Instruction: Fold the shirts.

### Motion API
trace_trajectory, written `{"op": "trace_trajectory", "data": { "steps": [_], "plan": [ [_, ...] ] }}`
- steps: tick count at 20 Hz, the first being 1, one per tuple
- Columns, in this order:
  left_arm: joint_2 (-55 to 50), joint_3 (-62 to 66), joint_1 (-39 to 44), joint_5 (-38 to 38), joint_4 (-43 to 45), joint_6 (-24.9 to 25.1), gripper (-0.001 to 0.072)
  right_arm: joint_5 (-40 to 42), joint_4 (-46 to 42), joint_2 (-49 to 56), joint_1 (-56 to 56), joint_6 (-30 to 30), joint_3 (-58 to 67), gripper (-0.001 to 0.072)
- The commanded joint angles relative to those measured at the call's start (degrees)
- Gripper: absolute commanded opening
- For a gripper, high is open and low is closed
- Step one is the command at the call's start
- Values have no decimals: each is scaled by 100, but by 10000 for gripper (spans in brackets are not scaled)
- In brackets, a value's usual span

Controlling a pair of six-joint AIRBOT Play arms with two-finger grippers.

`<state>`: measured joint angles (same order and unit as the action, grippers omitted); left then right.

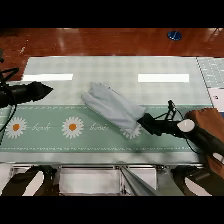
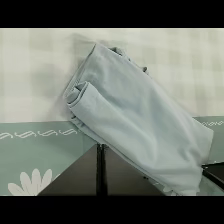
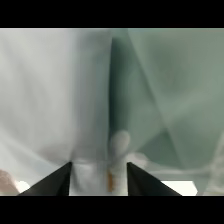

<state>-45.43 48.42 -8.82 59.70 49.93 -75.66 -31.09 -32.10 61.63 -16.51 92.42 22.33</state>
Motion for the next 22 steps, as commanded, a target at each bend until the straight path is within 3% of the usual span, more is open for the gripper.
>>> {"op": "trace_trajectory", "data": {
  "steps": [1,2,4,5,7,11,16,22],
  "plan": [
    [-11,-2,7,-13,2,0,22,-365,1340,1322,-162,-1399,686,406],
    [-11,-2,7,-15,2,0,22,-621,1532,1674,-238,-1659,975,391],
    [-11,-2,7,-15,2,0,22,-1128,1733,2122,-387,-2319,1580,95],
    [-11,-2,7,-15,2,0,22,-1349,1716,2203,-431,-2636,1956,24],
    [-11,-2,15,-15,2,0,22,-1576,1342,2184,-352,-2616,2811,24],
    [-11,-2,70,-17,0,2,22,-2243,-55,2184,129,-1648,5062,24],
    [-11,2,76,-35,0,-2,22,-3429,-1034,2181,1091,-741,7420,24],
    [-11,9,74,-146,0,2,22,-4878,-1211,1416,3069,-461,7980,23]
  ]
}}
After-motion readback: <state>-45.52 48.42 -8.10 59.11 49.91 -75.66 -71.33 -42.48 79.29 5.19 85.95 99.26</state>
